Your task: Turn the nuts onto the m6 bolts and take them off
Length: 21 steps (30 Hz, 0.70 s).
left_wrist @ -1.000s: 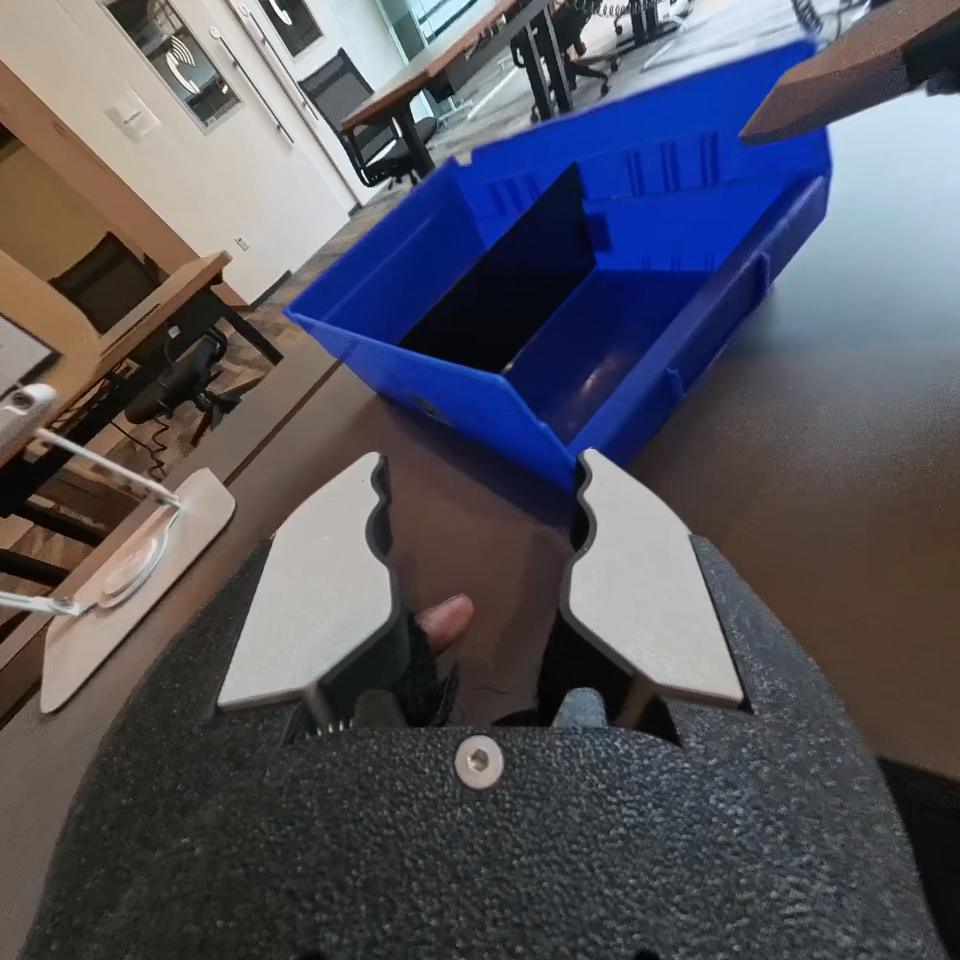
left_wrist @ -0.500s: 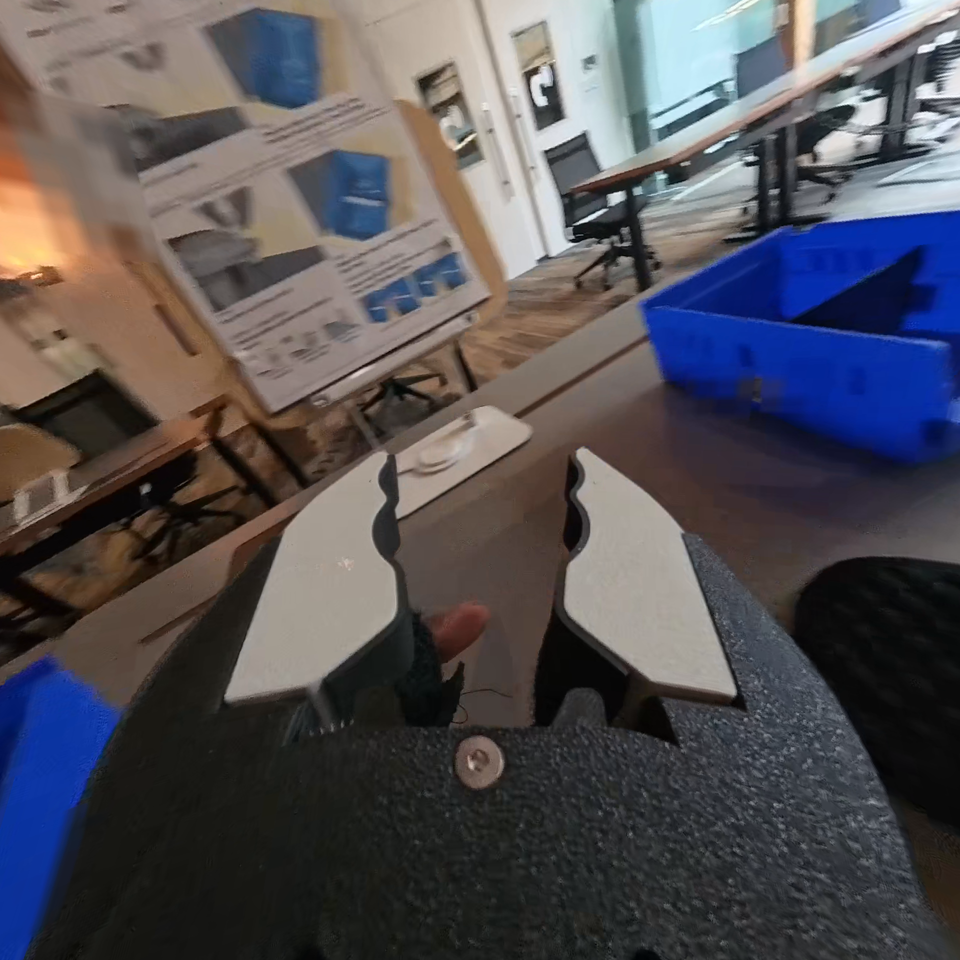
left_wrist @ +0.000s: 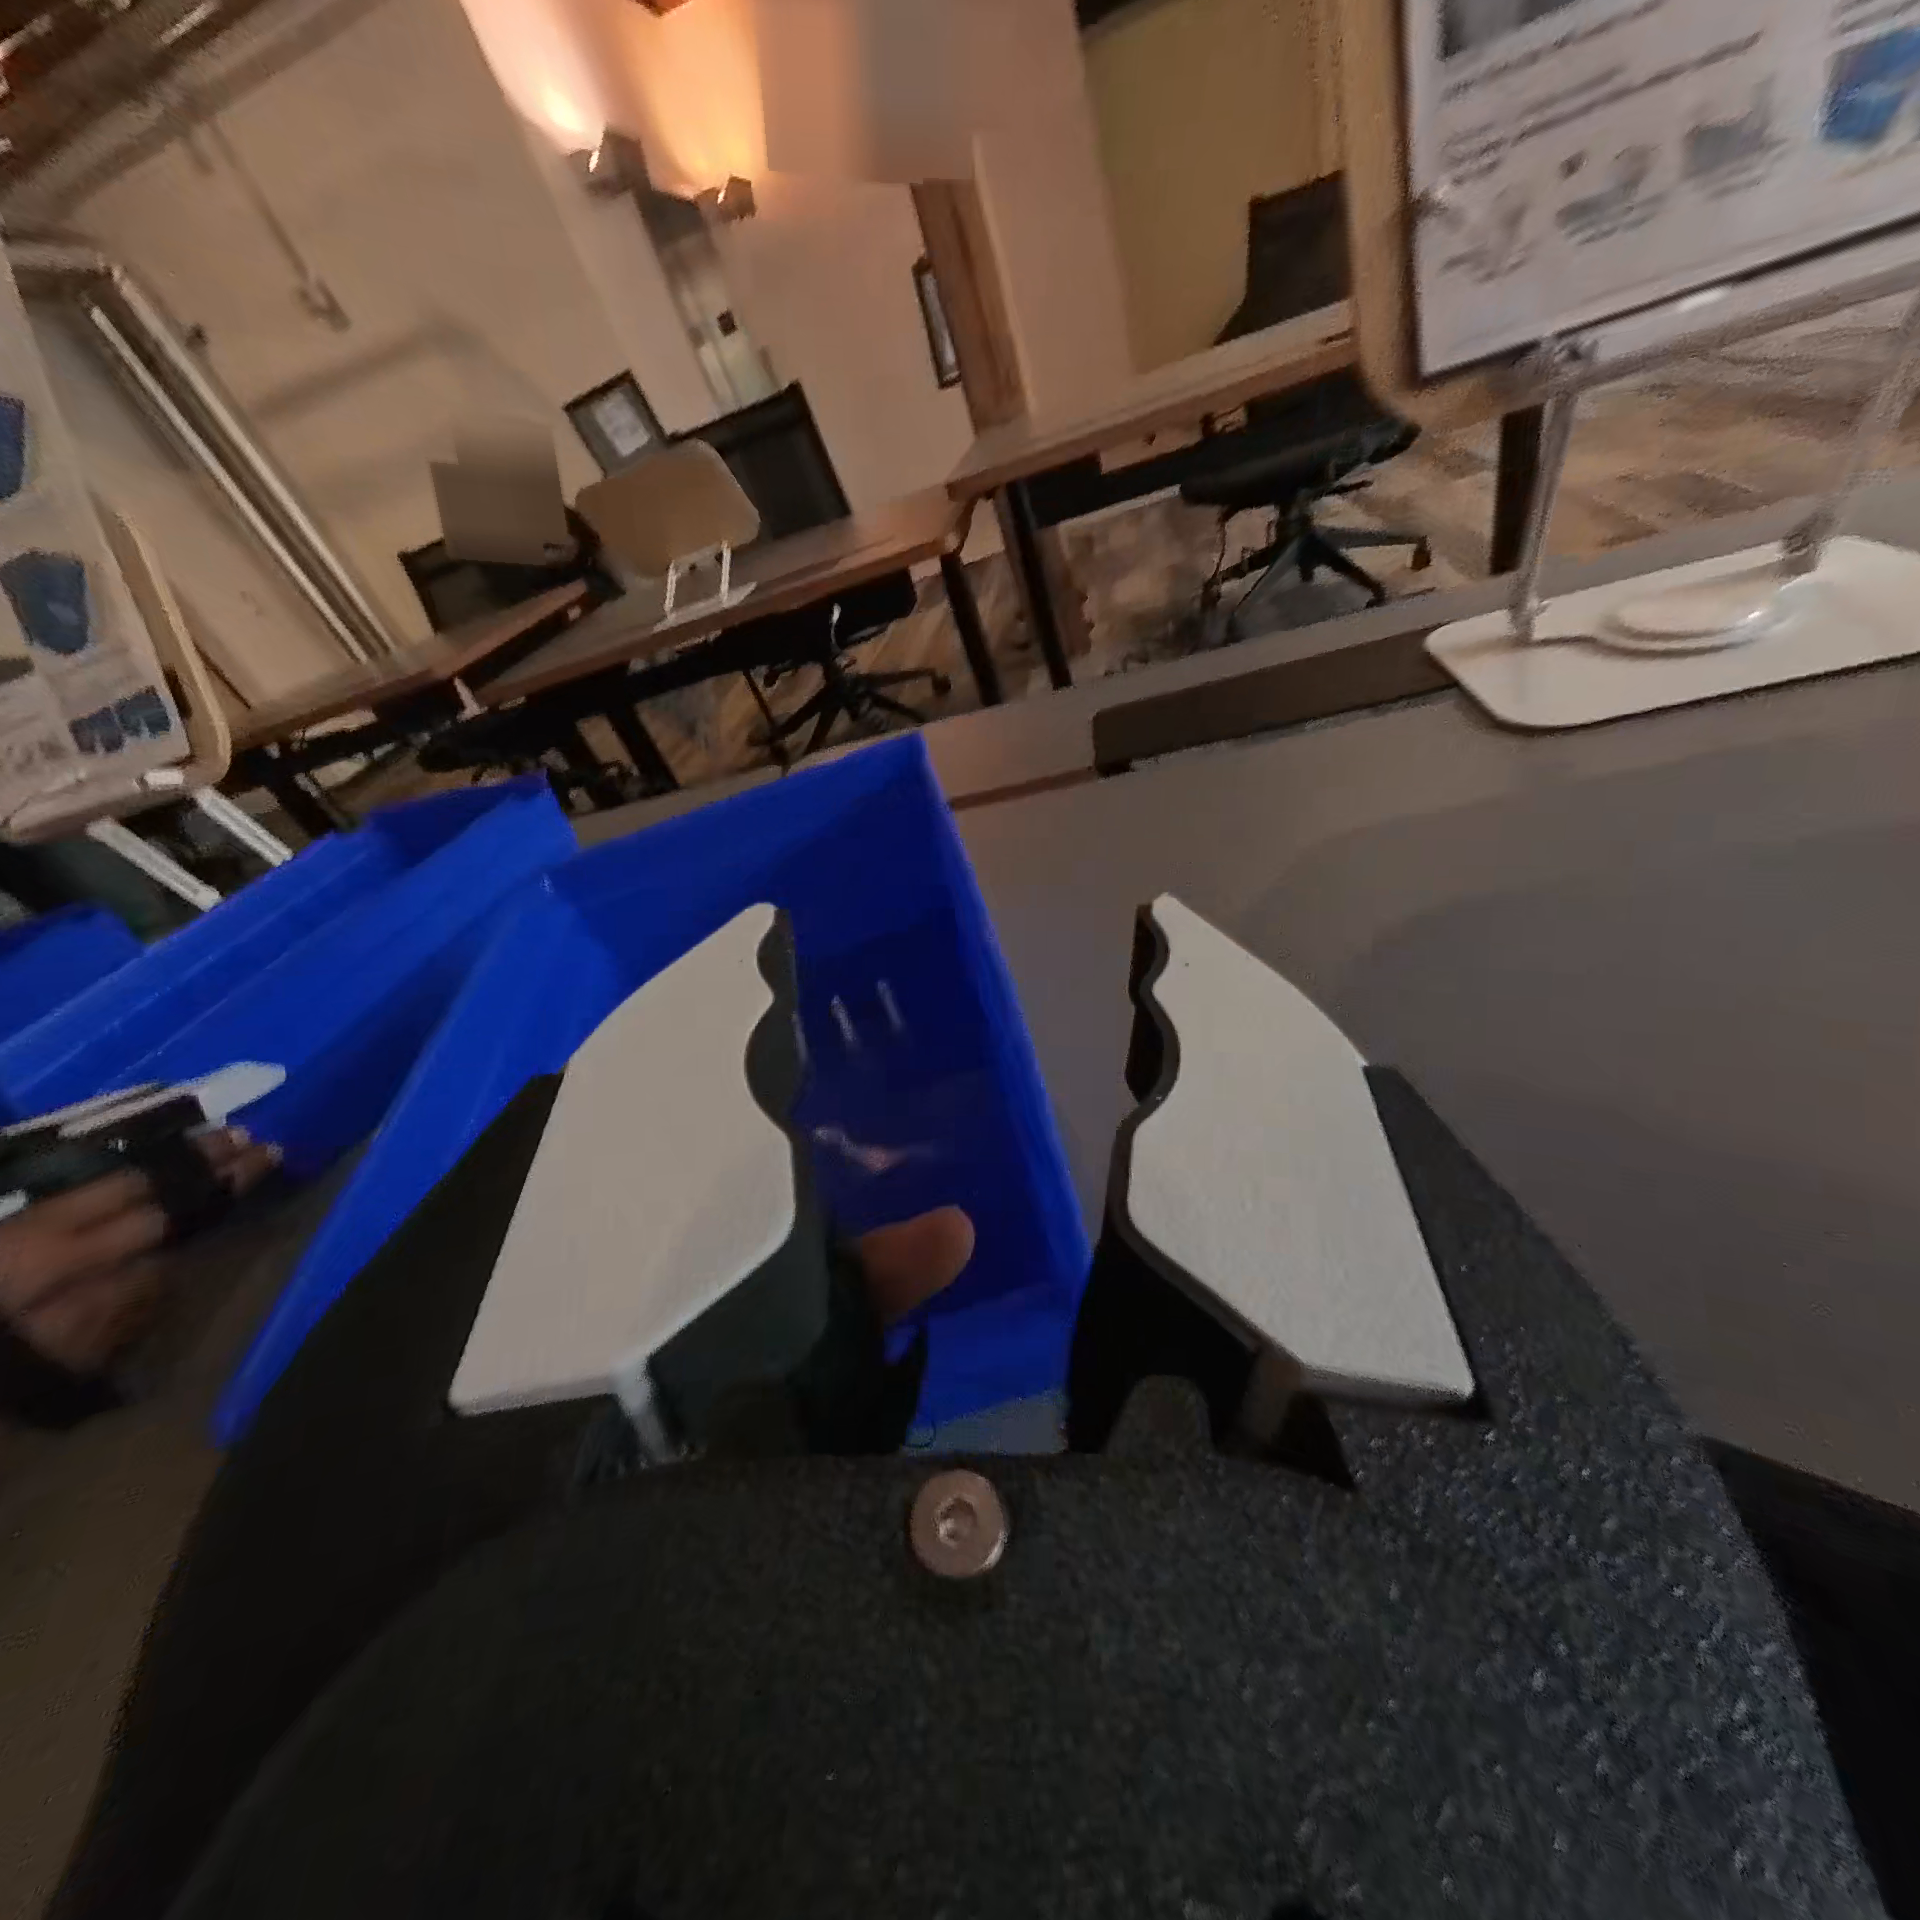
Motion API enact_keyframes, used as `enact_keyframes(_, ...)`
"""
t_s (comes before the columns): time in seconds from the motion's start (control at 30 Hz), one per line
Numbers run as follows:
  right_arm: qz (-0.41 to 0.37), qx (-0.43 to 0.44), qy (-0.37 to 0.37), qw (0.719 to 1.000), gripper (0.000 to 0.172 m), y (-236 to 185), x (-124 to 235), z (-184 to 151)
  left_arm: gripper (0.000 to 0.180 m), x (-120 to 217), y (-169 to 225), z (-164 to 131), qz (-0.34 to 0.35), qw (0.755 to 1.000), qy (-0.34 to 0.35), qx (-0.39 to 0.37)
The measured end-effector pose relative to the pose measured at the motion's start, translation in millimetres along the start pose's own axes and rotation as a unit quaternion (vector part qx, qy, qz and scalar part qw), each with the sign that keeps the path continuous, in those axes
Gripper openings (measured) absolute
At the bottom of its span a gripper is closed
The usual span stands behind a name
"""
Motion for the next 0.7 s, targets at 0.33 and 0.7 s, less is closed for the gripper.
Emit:
enact_keyframes(0.33,0.005,-0.006,0.004,1.000,0.100,-12,-4,-11,0.052,-32,-44,-25,-0.003,0.997,-0.065,0.033)
enact_keyframes(0.7,0.031,-0.013,0.013,0.999,0.100,-20,-9,-12,0.035,-102,-116,-38,-0.013,0.964,-0.260,0.058)
Point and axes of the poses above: each gripper's, where its closed fingertips meet, x back along the fingers, z out of its top, y = z × x across the jaws, the point moved 6 cm from there along x, back along the fingers, and after that the axes turned 12 degrees about x, right-handed, at the moved point
